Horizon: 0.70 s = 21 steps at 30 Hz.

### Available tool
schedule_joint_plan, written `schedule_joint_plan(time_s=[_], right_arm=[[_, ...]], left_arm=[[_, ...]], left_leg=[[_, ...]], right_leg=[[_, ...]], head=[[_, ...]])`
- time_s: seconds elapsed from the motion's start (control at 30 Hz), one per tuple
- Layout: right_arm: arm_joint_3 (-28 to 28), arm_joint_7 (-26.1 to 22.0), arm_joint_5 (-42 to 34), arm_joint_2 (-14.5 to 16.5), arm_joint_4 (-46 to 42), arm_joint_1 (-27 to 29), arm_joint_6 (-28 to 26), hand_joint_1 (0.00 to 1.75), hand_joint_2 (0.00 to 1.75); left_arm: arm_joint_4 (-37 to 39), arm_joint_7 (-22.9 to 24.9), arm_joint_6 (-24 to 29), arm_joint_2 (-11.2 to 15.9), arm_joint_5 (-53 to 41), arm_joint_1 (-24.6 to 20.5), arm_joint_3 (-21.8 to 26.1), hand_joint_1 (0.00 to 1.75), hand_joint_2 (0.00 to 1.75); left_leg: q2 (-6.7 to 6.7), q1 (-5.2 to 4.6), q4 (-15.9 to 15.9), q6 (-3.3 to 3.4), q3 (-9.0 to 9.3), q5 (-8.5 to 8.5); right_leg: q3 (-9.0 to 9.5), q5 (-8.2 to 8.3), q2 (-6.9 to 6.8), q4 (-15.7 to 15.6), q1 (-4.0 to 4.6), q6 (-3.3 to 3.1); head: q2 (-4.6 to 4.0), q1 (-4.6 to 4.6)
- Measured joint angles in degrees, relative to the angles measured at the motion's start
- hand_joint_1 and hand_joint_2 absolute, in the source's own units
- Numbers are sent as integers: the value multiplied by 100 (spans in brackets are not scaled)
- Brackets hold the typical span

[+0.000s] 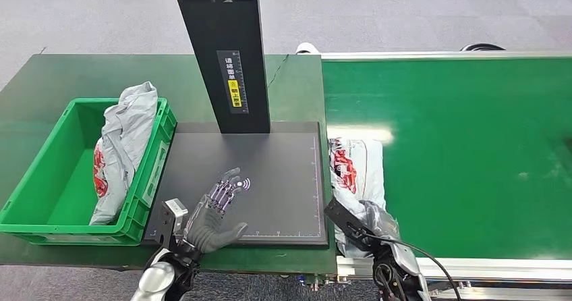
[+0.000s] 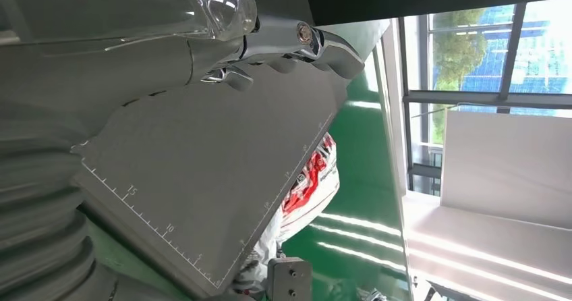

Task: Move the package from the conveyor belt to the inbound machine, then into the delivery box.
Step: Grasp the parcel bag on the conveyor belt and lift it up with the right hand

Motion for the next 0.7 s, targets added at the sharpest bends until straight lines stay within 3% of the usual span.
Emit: schedule_joint_plan(time_s=[0.43, 0.7], right_arm=[[-50, -1558, -2156, -62, -226, 206, -66, 175, 175], [-251, -3174, -4420, 83, -1132, 399, -216, 175, 175]], left_arm=[[-119, -128, 18, 34, 48, 230, 118, 0, 175], [-201, -248, 51, 51, 50, 321, 149, 0, 175]], left_leg=[[7, 8, -1, 0, -23, -1], [14, 10, -1, -1, -35, -1]], right_leg=[[-24, 1, 8, 1, 7, -2], [-44, 2, 16, 2, 9, -7]], head=[[0, -1], [0, -2]])
